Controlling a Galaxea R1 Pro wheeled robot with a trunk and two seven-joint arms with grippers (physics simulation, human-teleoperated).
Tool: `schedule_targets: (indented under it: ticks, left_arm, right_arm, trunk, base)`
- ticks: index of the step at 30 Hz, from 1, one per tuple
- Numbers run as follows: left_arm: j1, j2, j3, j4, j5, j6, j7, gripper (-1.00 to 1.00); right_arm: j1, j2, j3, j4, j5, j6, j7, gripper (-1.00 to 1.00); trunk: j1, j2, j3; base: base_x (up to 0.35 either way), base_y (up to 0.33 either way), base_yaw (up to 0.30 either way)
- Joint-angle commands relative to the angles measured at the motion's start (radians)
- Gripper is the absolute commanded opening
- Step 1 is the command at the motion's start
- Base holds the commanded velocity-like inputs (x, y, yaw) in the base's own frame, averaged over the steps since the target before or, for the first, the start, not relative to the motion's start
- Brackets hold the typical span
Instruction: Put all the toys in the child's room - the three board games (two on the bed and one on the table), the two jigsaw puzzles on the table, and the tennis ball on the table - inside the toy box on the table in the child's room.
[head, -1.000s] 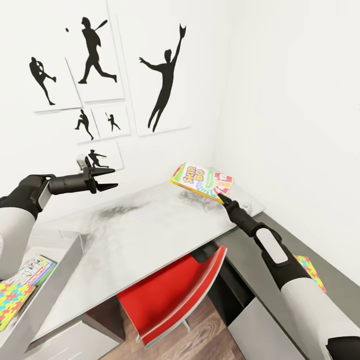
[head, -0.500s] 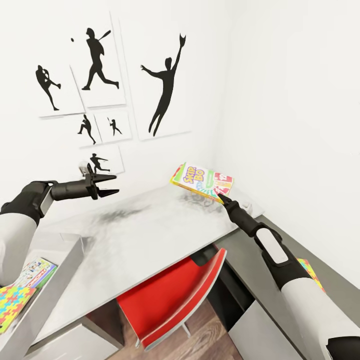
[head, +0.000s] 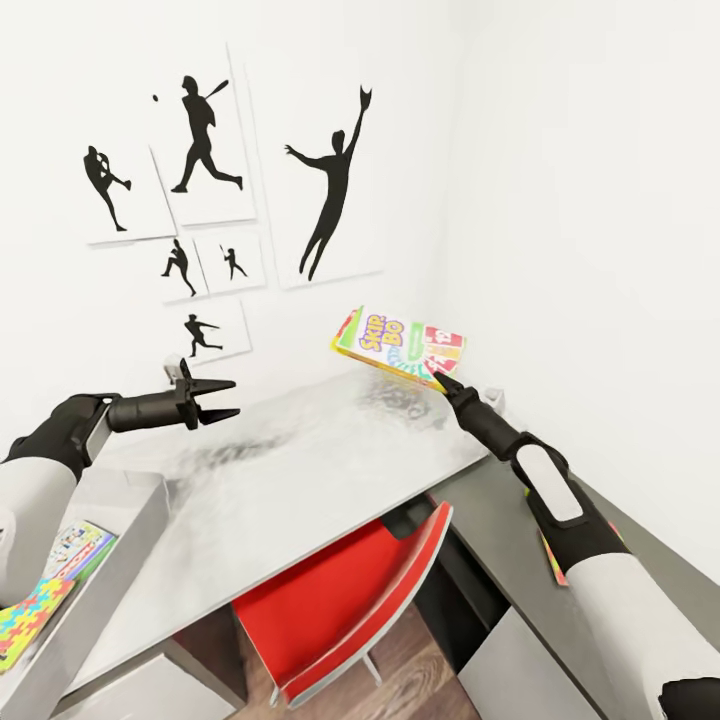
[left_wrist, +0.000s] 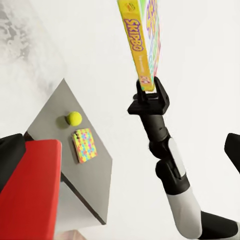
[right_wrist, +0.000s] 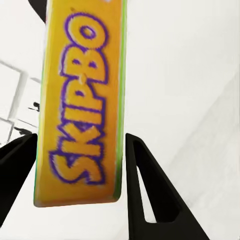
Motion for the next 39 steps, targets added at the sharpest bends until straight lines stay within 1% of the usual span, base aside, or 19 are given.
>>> schedule_targets:
  ticks: [1,5,8,12,16,20,23,26,33,39]
  left_arm:
    - [0.004,0.002,0.000,0.001,0.000,0.009,-0.004,1.00]
    - [0.017,0.000,0.000,0.004,0.001,0.007,-0.004,1.00]
    - [0.040,0.003,0.000,0.004,0.001,0.004,-0.004,1.00]
    - [0.052,0.009,0.000,0.003,0.001,-0.005,-0.004,1.00]
    - [0.055,0.009,0.000,0.002,0.001,-0.011,-0.004,1.00]
    - [0.056,0.003,-0.001,0.001,0.001,-0.014,-0.004,1.00]
    - [0.056,0.002,-0.001,0.001,0.000,-0.051,-0.004,1.00]
    - [0.056,0.005,0.000,0.001,-0.001,-0.071,-0.004,1.00]
    - [0.056,0.002,-0.001,0.001,-0.002,-0.077,-0.004,1.00]
    - [0.056,0.001,-0.001,0.002,-0.003,-0.077,-0.004,1.00]
  right_arm:
    - [0.001,-0.001,0.000,-0.026,-0.004,0.008,-0.001,-1.00]
    - [0.010,-0.001,-0.005,-0.071,-0.005,0.014,-0.002,-1.00]
    - [0.012,0.000,-0.006,-0.086,-0.005,0.015,-0.003,-1.00]
    - [0.012,0.003,-0.006,-0.090,-0.005,0.015,-0.004,-1.00]
    - [0.012,0.010,-0.005,-0.090,-0.004,0.014,-0.016,-1.00]
    - [0.013,0.009,-0.006,-0.085,-0.004,0.012,-0.024,-1.00]
    - [0.020,0.010,-0.006,-0.083,-0.004,0.012,-0.027,-1.00]
    - [0.024,0.012,-0.006,-0.079,-0.003,0.011,-0.029,-1.00]
    - [0.025,0.015,-0.005,-0.049,-0.002,0.007,-0.029,-1.00]
    - [0.025,0.014,-0.006,-0.042,-0.003,0.006,-0.028,-1.00]
  trunk:
    - [0.001,-0.002,0.000]
    - [0.001,-0.002,0.006]
    - [0.001,-0.002,0.011]
    - [0.001,-0.002,0.017]
    - [0.001,-0.002,0.023]
    - [0.001,-0.002,0.029]
    - [0.001,-0.002,0.034]
    - [0.001,-0.002,0.039]
    - [0.001,-0.002,0.050]
    - [0.001,-0.002,0.060]
  base:
    - [0.000,0.000,0.059]
    - [0.000,0.000,0.065]
    - [0.000,0.000,0.068]
    - [0.000,0.000,0.069]
    - [0.000,0.000,0.069]
    - [0.000,0.000,0.067]
    - [0.000,0.000,0.062]
    - [0.000,0.000,0.028]
    - [0.000,0.000,0.004]
    - [0.000,0.000,0.000]
